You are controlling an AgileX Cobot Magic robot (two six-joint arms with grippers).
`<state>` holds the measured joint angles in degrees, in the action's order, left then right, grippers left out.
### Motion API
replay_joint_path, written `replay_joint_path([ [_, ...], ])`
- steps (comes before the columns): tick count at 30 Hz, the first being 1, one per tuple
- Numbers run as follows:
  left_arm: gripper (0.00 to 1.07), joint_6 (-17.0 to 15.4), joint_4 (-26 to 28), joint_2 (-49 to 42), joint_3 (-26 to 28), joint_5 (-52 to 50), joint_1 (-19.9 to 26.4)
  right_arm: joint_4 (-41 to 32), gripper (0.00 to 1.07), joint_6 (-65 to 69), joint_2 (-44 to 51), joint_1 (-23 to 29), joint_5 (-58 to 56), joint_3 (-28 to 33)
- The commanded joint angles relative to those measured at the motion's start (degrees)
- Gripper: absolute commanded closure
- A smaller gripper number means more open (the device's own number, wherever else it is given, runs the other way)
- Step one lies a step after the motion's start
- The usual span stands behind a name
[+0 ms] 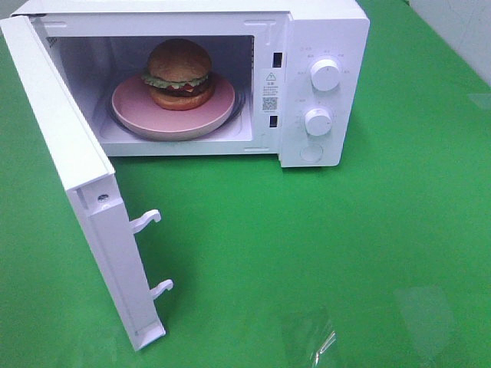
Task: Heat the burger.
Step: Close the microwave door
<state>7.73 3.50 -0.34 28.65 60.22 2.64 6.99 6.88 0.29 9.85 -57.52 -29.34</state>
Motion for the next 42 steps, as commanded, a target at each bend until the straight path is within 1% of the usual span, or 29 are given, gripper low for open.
replay_joint_path([
  [1,0.07,-0.23,0.0,-1.03,-0.11,-0.69,0.06,-0.06,0.35,0.17,1.38,-0.52,-0.06,0.11],
  [42,0.07,-0.23,0.0,-1.03,-0.11,-0.69,0.06,-0.17,0.36,0.17,1.38,-0.52,-0.06,0.11],
])
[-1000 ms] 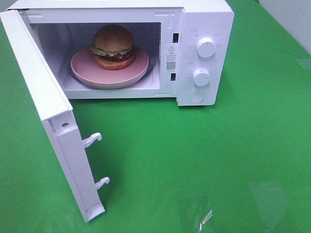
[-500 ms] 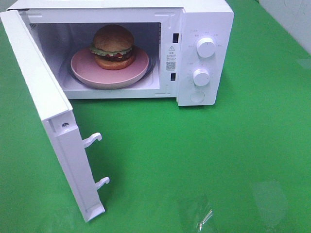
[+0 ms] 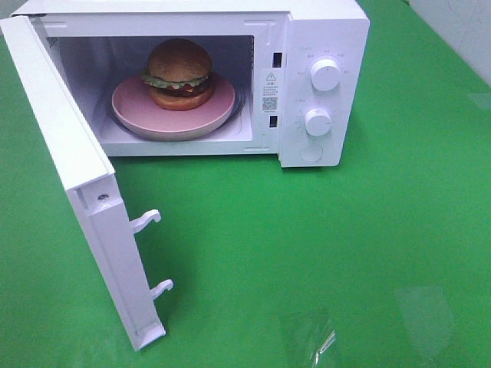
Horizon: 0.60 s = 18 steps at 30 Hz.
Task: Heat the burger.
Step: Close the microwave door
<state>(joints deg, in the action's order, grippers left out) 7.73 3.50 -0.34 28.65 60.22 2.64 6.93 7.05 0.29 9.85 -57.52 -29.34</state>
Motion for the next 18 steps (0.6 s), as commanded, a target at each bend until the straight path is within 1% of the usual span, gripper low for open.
replay_joint_path([
  [1,0.07,-0.23,0.0,-1.03,-0.11,-0.69,0.06,-0.11,0.36,0.0,1.38,-0.52,-0.06,0.11],
  [8,0.07,-0.23,0.11,-1.03,-0.11,-0.8,0.06,-0.11,0.36,0.0,1.38,-0.52,-0.06,0.11],
  [12,0.08,-0.23,-0.17,-0.74,0.97,-2.35,0.06,-0.11,0.36,0.0,1.38,-0.52,-0.06,0.11],
  [13,0.1,-0.23,-0.4,0.11,1.32,-3.44,0.06,-0.11,0.36,0.0,1.38,-0.52,-0.06,0.11],
  [14,0.1,-0.23,-0.4,0.11,1.32,-3.44,0.06,-0.11,0.36,0.0,1.38,-0.52,-0.06,0.11],
  [15,0.16,-0.23,-1.2,1.55,1.43,-4.18,0.06,-0.11,0.36,0.0,1.38,-0.52,-0.06,0.11],
  [16,0.16,-0.23,-1.2,1.55,1.43,-4.18,0.06,-0.11,0.36,0.0,1.38,-0.52,-0.06,0.11],
  [17,0.19,-0.34,-1.66,2.52,1.55,-4.64,0.06,-0.11,0.36,0.0,1.38,-0.52,-0.06,0.11],
  [18,0.19,-0.34,-1.66,2.52,1.55,-4.64,0.06,-0.11,0.36,0.0,1.38,-0.52,-0.06,0.11],
])
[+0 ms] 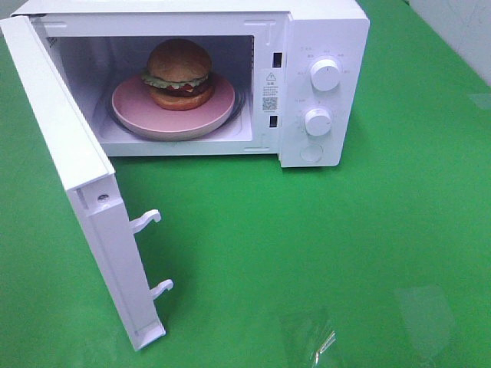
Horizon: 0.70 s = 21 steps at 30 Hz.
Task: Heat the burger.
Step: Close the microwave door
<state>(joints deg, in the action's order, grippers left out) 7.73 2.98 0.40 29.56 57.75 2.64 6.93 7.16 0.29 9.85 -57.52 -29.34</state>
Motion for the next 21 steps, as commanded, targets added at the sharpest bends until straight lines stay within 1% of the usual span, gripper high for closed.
replay_joint_path([
  [1,0.29,-0.34,-1.66,3.95,0.63,-3.44,0.06,-0.11,0.36,-0.11,1.38,-0.52,-0.06,0.11],
  [2,0.38,-0.34,-1.72,5.56,0.63,-5.73,0.06,-0.11,0.36,-0.11,1.38,-0.52,-0.06,0.11],
  [3,0.38,-0.34,-1.72,5.56,0.63,-5.73,0.06,-0.11,0.36,-0.11,1.38,-0.52,-0.06,0.11],
  [4,0.48,-0.34,-1.72,6.82,0.63,-9.22,0.06,-0.11,0.36,-0.11,1.38,-0.52,-0.06,0.11],
  [5,0.48,-0.34,-1.72,6.82,0.63,-9.22,0.06,-0.11,0.36,-0.11,1.38,-0.52,-0.06,0.11],
  [6,0.55,-0.34,-1.72,7.91,0.57,-12.89,0.06,-0.11,0.36,-0.11,1.38,-0.52,-0.06,0.11],
  [7,0.55,-0.34,-1.72,7.91,0.57,-12.89,0.06,-0.11,0.36,-0.11,1.38,-0.52,-0.06,0.11],
  [8,0.63,-0.34,-2.06,9.34,0.34,-16.84,0.06,-0.11,0.36,-0.11,1.38,-0.52,-0.06,0.11],
  [9,0.63,-0.34,-2.06,9.34,0.34,-16.84,0.06,-0.11,0.36,-0.11,1.38,-0.52,-0.06,0.11],
  [10,0.71,-0.34,-2.18,10.83,-0.11,-19.6,0.06,-0.11,0.36,-0.11,1.38,-0.52,-0.06,0.11],
  [11,0.71,-0.34,-2.18,10.83,-0.11,-19.6,0.06,-0.11,0.36,-0.11,1.38,-0.52,-0.06,0.11],
  [12,0.81,-0.34,-2.23,12.78,-0.86,-22.8,0.06,-0.11,0.36,-0.11,1.38,-0.52,-0.06,0.11],
  [13,0.81,-0.34,-2.23,12.78,-0.86,-22.8,0.06,-0.11,0.36,-0.11,1.38,-0.52,-0.06,0.11],
  [14,0.91,-0.34,-2.23,14.73,-1.38,-25.38,0.06,-0.11,0.36,-0.11,1.38,-0.52,-0.06,0.11],
  [15,0.96,-0.34,-2.12,15.87,-1.72,-26.81,0.06,-0.11,0.36,-0.11,1.38,-0.52,-0.06,0.11],
  [16,0.96,-0.34,-2.12,15.87,-1.72,-26.81,0.06,-0.11,0.36,-0.11,1.38,-0.52,-0.06,0.11],
  [17,1.06,-0.34,-2.12,18.11,-2.01,-29.91,0.06,-0.11,0.36,-0.11,1.38,-0.52,-0.06,0.11],
  [18,1.06,-0.34,-2.12,18.11,-2.01,-29.91,0.06,-0.11,0.36,-0.11,1.38,-0.52,-0.06,0.11],
  [19,1.07,-0.34,-2.12,20.17,-2.06,-33.06,0.06,-0.11,0.36,-0.11,1.38,-0.52,-0.06,0.11],
  [20,1.07,-0.34,-2.12,20.17,-2.06,-33.06,0.06,-0.11,0.36,-0.11,1.38,-0.52,-0.06,0.11],
  [21,1.07,-0.34,-2.06,22.17,-2.12,-37.13,0.06,-0.11,0.36,-0.11,1.38,-0.52,-0.06,0.11],
])
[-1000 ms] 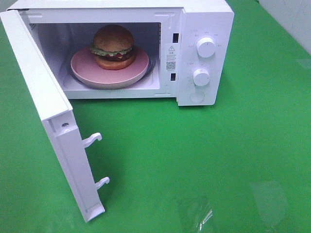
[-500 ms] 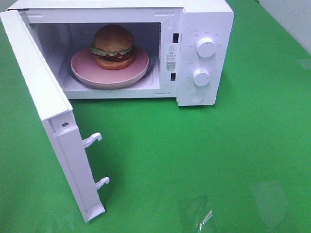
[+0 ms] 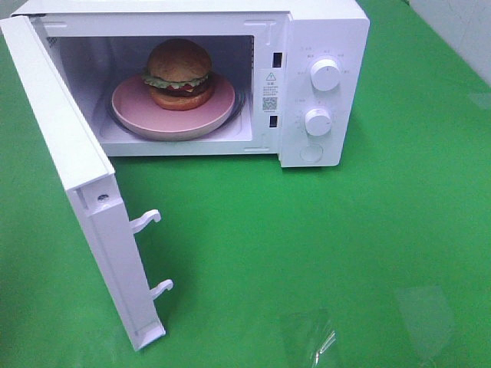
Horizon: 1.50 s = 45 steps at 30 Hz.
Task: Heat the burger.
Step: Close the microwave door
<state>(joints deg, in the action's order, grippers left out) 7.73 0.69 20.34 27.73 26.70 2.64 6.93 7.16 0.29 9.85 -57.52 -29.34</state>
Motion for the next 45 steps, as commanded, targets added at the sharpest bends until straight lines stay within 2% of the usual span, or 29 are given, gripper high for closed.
replay_joint_path([
  [1,1.07,-0.34,0.23,2.23,-0.29,-6.07,0.06,-0.11,0.36,-0.11,1.38,-0.52,-0.06,0.11],
  [3,1.07,-0.34,0.34,4.53,-0.92,-9.85,0.06,-0.11,0.36,-0.11,1.38,-0.52,-0.06,0.11],
  [4,1.07,-0.34,0.34,6.93,-1.89,-15.18,0.06,-0.11,0.36,-0.11,1.38,-0.52,-0.06,0.11],
  [5,1.07,-0.34,0.34,6.93,-1.89,-15.18,0.06,-0.11,0.36,-0.11,1.38,-0.52,-0.06,0.11],
  [7,1.07,-0.34,0.34,10.37,-4.24,-22.86,0.06,-0.11,0.36,-0.11,1.38,-0.52,-0.06,0.11],
  [8,1.07,-0.34,0.34,10.37,-4.24,-22.86,0.06,-0.11,0.36,-0.11,1.38,-0.52,-0.06,0.11],
  [9,1.07,-0.34,0.34,12.61,-6.13,-28.3,0.06,-0.11,0.36,-0.11,1.38,-0.52,-0.06,0.11],
  [14,1.07,-0.34,0.34,17.65,-9.63,-38.27,0.06,-0.11,0.36,-0.11,1.38,-0.52,-0.06,0.11],
  [15,1.07,-0.46,0.34,20.23,-11.34,-43.43,0.06,-0.11,0.36,-0.11,1.38,-0.52,-0.06,0.11],
  [16,1.07,-0.46,0.34,20.23,-11.34,-43.43,0.06,-0.11,0.36,-0.11,1.38,-0.52,-0.06,0.11],
  [18,1.07,-1.72,0.34,26.3,-13.41,-51.62,0.06,-0.11,0.36,-0.11,1.38,-0.52,-0.06,0.11],
  [23,1.07,-3.95,-0.34,31.51,-13.64,-55.58,-0.17,-0.11,0.36,-0.11,1.38,-0.52,-0.06,0.11],
  [24,1.07,-6.13,-2.29,34.72,-13.64,-58.04,-0.17,-0.11,0.36,-0.11,1.38,-0.52,-0.06,0.11],
  [25,1.07,-6.13,-2.29,34.72,-13.64,-58.04,-0.17,-0.11,0.36,-0.11,1.38,-0.52,-0.06,0.11],
  [26,1.07,-8.54,-5.39,37.76,-13.64,-60.62,-0.17,-0.11,0.36,-0.11,1.38,-0.52,-0.06,0.11],
  [27,1.07,-8.54,-5.39,37.76,-13.64,-60.62,-0.17,-0.11,0.36,-0.11,1.38,-0.52,-0.06,0.11],
  [29,1.07,-12.55,-13.58,43.54,-13.46,-64.57,-0.17,-0.11,0.36,-0.11,1.38,-0.52,-0.06,0.11],
  [30,1.07,-12.55,-13.58,43.54,-13.46,-64.57,-0.17,-0.11,0.36,-0.11,1.38,-0.52,-0.06,0.11],
  [31,1.07,-14.27,-16.33,46.01,-13.46,-67.55,-0.17,-0.11,0.36,-0.11,1.38,-0.52,-0.06,0.11],
  [35,1.07,-16.16,-18.28,49.5,-13.46,-71.51,-0.17,-0.11,0.36,-0.11,1.38,-0.52,-0.06,0.11],
  [39,1.07,-16.56,-18.62,53.51,-13.46,-74.43,-0.17,-0.11,0.36,-0.11,1.38,-0.52,-0.06,0.11],
  [41,1.07,-18.45,-20.17,55.98,-13.06,-74.77,-0.17,-0.11,0.36,-0.11,1.38,-0.52,-0.06,0.11],
  [45,1.07,-18.62,-22.06,59.13,-12.32,-76.55,-0.17,-0.11,0.36,-0.11,1.38,-0.52,-0.06,0.11],
])
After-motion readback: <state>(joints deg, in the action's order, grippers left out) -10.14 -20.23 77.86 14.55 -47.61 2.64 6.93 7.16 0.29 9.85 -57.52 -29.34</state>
